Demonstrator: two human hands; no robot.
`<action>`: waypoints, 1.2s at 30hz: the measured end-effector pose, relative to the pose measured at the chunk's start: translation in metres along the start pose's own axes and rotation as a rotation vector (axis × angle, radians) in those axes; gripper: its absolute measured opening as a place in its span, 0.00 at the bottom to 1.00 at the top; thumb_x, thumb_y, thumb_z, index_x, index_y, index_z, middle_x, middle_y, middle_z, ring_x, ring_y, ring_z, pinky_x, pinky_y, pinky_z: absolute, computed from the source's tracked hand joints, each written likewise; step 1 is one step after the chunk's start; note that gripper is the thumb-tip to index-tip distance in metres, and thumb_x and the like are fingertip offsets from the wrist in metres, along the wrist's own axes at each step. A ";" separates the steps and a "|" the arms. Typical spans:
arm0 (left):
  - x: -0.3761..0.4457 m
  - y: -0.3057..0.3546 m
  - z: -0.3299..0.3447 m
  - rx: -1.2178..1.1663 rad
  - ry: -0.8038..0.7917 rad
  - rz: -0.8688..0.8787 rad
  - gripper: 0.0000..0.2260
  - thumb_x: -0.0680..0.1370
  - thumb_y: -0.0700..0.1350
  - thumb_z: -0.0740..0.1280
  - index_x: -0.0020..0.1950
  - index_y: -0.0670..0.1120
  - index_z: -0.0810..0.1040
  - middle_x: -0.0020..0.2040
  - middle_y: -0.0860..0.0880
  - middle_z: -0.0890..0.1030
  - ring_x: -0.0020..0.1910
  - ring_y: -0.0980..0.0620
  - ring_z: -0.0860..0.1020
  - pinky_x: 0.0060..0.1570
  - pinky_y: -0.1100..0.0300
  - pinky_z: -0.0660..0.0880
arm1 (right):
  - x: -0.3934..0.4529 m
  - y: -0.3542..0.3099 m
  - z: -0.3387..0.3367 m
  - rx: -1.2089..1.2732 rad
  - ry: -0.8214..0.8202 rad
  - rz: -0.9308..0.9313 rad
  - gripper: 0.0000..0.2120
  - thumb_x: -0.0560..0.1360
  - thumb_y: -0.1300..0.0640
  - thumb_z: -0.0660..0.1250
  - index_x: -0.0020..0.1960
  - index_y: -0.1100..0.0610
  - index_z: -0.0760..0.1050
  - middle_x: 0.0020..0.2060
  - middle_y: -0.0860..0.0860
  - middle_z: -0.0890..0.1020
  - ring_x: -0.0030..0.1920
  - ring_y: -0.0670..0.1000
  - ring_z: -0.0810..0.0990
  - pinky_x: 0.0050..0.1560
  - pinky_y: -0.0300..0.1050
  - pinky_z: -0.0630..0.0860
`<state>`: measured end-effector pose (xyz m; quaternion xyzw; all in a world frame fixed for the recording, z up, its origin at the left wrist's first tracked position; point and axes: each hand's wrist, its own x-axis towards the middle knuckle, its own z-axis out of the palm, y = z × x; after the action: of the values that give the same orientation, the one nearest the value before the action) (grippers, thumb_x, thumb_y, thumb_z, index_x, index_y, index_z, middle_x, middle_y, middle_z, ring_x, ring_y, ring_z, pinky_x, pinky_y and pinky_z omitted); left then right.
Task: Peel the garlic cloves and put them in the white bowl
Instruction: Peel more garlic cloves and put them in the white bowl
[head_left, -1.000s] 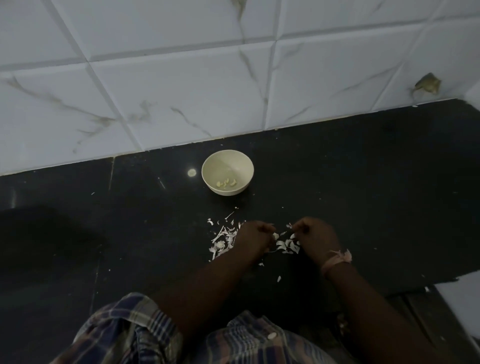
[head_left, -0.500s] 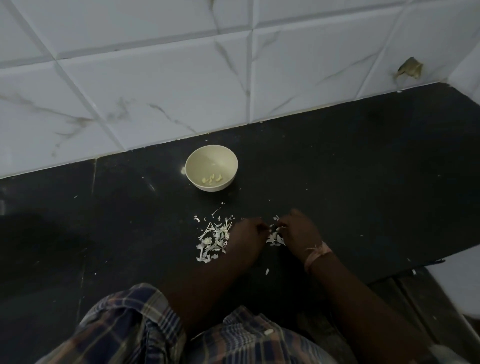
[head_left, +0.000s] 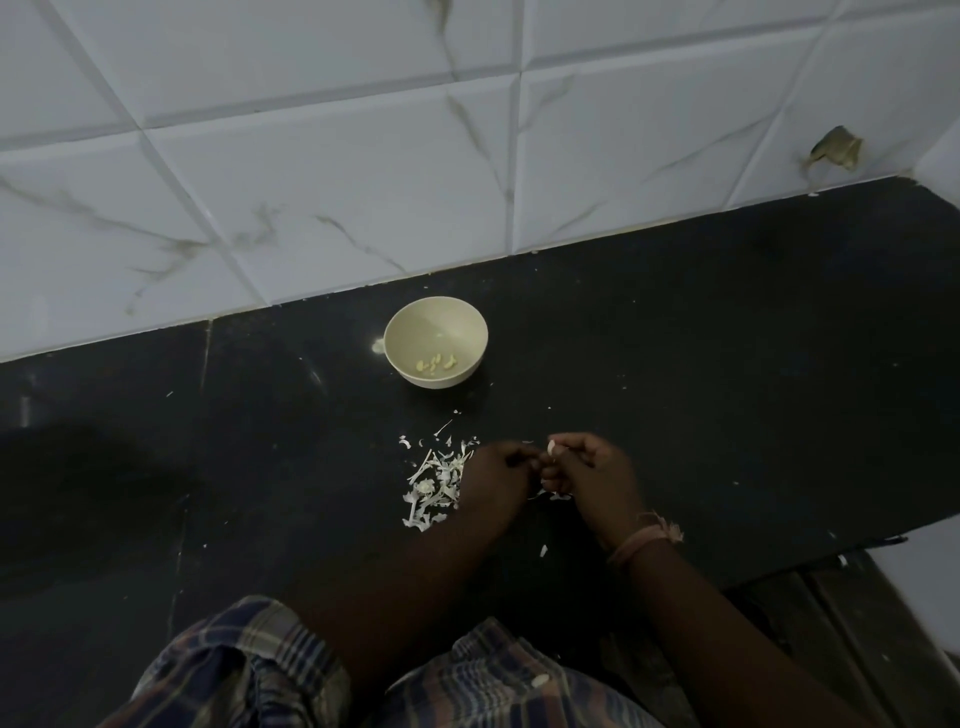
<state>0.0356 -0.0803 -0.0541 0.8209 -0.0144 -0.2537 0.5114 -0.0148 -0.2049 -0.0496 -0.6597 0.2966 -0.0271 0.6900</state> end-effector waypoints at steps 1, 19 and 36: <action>-0.003 0.002 -0.002 -0.048 0.019 -0.010 0.10 0.79 0.40 0.68 0.50 0.51 0.87 0.44 0.51 0.87 0.44 0.51 0.86 0.52 0.48 0.83 | -0.001 0.000 0.001 0.027 -0.004 0.002 0.06 0.80 0.67 0.65 0.55 0.65 0.80 0.39 0.57 0.85 0.34 0.47 0.83 0.35 0.39 0.80; -0.046 0.016 -0.062 -0.417 0.265 0.008 0.04 0.77 0.39 0.73 0.49 0.46 0.87 0.41 0.48 0.88 0.42 0.50 0.87 0.45 0.59 0.83 | -0.027 -0.040 0.064 -0.003 -0.043 -0.078 0.04 0.75 0.67 0.71 0.47 0.61 0.84 0.37 0.55 0.87 0.37 0.50 0.86 0.36 0.38 0.80; -0.062 0.018 -0.080 -0.254 0.354 0.134 0.08 0.76 0.35 0.71 0.46 0.47 0.88 0.39 0.55 0.87 0.39 0.59 0.85 0.39 0.69 0.77 | -0.040 -0.056 0.082 -0.142 -0.044 -0.131 0.06 0.71 0.67 0.72 0.39 0.58 0.84 0.29 0.52 0.84 0.28 0.45 0.82 0.31 0.36 0.76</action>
<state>0.0200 -0.0047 0.0135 0.7789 0.0532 -0.0709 0.6209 0.0082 -0.1213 0.0134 -0.7254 0.2388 -0.0362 0.6446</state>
